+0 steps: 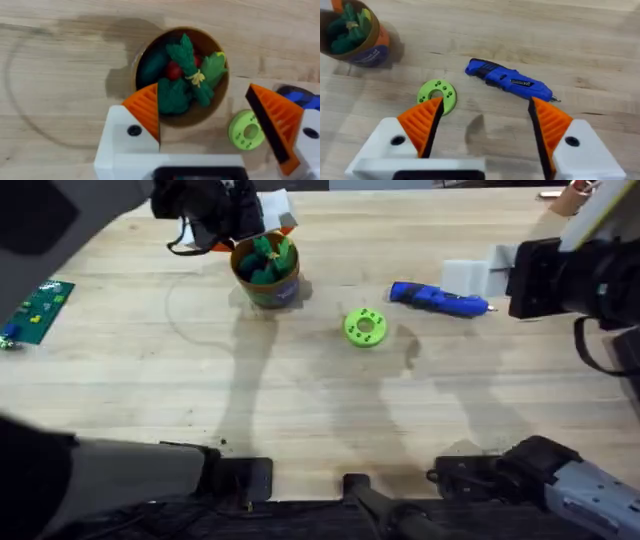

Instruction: Pick up the gripper from the table and insert it into the empty holder that is missing its gripper. Then pick up a screw, insert it into the mounting hole, and use the screwdriver to tighten it. Finally, clean up the table by picking up the vegetable and placing it into the bucket.

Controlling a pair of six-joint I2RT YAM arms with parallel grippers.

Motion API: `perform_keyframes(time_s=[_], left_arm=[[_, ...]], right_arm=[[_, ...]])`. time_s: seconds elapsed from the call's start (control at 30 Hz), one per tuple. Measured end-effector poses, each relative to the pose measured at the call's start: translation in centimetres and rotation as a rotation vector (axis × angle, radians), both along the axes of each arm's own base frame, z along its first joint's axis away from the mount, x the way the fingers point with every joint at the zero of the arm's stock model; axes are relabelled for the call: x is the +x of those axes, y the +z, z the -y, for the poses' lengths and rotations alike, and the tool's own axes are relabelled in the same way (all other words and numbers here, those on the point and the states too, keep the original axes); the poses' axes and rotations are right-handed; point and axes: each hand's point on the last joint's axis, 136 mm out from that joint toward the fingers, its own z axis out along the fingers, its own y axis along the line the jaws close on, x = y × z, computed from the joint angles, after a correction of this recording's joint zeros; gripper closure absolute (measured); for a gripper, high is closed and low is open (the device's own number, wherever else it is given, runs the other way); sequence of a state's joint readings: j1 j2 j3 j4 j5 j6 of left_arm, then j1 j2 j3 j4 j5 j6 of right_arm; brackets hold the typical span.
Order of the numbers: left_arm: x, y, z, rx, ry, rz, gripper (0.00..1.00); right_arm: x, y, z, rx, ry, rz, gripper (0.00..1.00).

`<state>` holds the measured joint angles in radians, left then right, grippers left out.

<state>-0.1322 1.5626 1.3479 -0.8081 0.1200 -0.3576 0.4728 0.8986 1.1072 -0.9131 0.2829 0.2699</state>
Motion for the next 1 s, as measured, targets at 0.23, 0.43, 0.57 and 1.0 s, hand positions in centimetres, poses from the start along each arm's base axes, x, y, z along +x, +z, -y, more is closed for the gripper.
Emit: perform_keyframes(time_s=[0.23,0.43,0.57,1.0], left_arm=[[-5.3,4.4,-0.7,0.040,-0.072,0.031,0.009],[-10.9,8.3,-0.1,0.042,-0.224,0.099,0.009],[-12.7,10.3,0.4,0.035,-0.297,0.179,0.009],[-13.7,11.7,0.6,0.046,-0.344,0.244,0.010]], right_arm=[[-0.2,0.3,0.1,0.006,0.000,0.013,0.017],[-1.6,2.5,0.8,0.051,0.000,0.100,0.017],[-2.2,3.3,1.2,0.069,0.000,0.135,0.017],[-2.4,3.0,1.3,0.061,0.000,0.120,0.017]])
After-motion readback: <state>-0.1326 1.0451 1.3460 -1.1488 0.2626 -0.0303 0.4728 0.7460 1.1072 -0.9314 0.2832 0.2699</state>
